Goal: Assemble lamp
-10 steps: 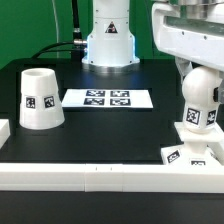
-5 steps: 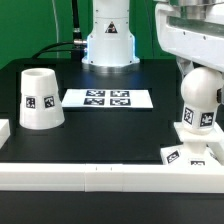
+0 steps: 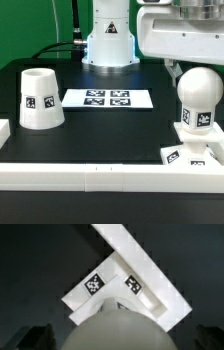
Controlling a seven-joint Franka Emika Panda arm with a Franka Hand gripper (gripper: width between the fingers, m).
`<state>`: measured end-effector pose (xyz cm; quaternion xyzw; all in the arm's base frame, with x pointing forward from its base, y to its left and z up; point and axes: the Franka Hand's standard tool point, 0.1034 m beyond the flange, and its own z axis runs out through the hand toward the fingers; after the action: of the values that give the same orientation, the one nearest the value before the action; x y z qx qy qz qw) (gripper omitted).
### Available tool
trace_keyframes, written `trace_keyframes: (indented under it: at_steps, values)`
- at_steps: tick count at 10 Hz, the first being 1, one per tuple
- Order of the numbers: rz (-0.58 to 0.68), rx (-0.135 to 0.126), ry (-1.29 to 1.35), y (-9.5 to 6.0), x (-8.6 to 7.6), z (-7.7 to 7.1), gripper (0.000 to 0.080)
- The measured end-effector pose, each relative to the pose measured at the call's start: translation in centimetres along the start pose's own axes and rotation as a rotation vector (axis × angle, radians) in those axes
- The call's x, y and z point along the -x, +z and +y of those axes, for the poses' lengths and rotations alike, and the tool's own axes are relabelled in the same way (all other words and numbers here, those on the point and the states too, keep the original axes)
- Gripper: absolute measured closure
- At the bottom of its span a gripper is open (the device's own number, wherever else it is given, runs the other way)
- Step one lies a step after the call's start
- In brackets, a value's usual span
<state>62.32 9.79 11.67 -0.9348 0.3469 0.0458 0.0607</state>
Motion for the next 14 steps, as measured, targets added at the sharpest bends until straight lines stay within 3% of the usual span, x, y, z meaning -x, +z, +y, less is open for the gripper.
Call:
trace_keyframes:
  at_steps: [4, 7, 10, 11, 14]
  values:
    - [0.0, 0.0, -0.256, 0.0, 0.0, 0.0, 0.0101]
    - [0.028, 0.051, -0.618, -0.3, -0.6, 0.4, 0.0101]
    - [0.03, 0.084, -0.967, -0.4, -1.1, 0.8, 0.0101]
    - [0.032, 0.109, -1.106, -0.5, -1.2, 0.8, 0.0101]
    - [0.02, 0.114, -1.306, -0.4, -1.3, 0.9, 0.0101]
